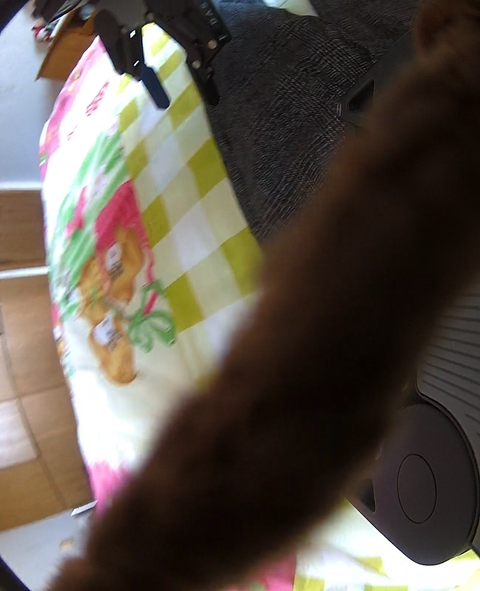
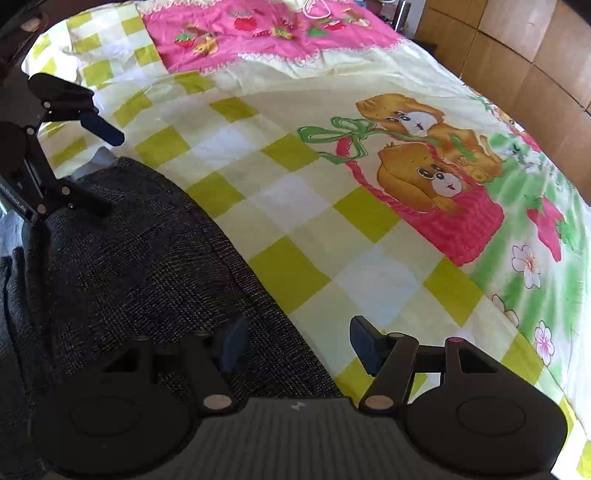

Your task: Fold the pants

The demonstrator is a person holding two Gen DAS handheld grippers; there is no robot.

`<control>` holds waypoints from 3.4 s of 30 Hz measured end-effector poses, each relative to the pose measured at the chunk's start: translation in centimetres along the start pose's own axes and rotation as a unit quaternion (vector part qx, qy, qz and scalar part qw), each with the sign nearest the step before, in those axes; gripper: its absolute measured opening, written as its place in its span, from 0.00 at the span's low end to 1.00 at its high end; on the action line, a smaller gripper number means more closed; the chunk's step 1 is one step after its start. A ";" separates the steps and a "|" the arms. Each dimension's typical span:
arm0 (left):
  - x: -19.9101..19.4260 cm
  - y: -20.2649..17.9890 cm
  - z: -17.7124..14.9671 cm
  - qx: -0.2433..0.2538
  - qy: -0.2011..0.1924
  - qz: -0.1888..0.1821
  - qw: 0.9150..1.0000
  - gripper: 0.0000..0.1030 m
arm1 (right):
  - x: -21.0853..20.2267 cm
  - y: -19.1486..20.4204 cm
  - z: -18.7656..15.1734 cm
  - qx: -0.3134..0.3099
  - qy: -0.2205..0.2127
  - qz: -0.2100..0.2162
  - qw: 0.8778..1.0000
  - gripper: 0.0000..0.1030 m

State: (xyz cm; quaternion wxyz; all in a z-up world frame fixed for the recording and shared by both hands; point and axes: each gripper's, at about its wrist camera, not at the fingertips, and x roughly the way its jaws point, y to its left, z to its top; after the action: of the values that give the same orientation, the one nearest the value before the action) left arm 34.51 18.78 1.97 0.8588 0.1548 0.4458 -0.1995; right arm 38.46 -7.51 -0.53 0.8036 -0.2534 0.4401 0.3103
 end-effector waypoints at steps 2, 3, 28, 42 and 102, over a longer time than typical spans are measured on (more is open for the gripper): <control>0.6 0.5 0.3 0.004 0.008 -0.015 1.000 0.86 | 1.1 -0.2 0.9 -0.006 0.035 0.027 0.999 0.72; 0.8 0.9 0.6 0.003 0.010 -0.019 1.000 0.86 | 1.7 -0.1 1.3 -0.015 0.053 0.037 0.998 0.72; 2.5 2.7 -1.7 0.027 0.036 0.030 0.999 0.17 | -3.5 4.4 -0.2 0.022 -0.063 -0.038 0.997 0.19; -13.5 -6.1 -11.3 0.008 -0.093 0.012 0.996 0.19 | -16.0 25.6 -14.8 -0.017 -0.086 -0.016 0.996 0.19; -11.4 -11.2 -24.0 0.220 -0.064 0.206 0.951 0.26 | -9.1 33.0 -17.2 -0.103 -0.071 -0.141 0.982 0.23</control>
State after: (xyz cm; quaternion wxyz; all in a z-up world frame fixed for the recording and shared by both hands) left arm 6.25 21.96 -2.84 0.8524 0.4156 0.2935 -0.1206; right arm 1.36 0.73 -5.42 0.8383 -0.3711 0.3075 0.2550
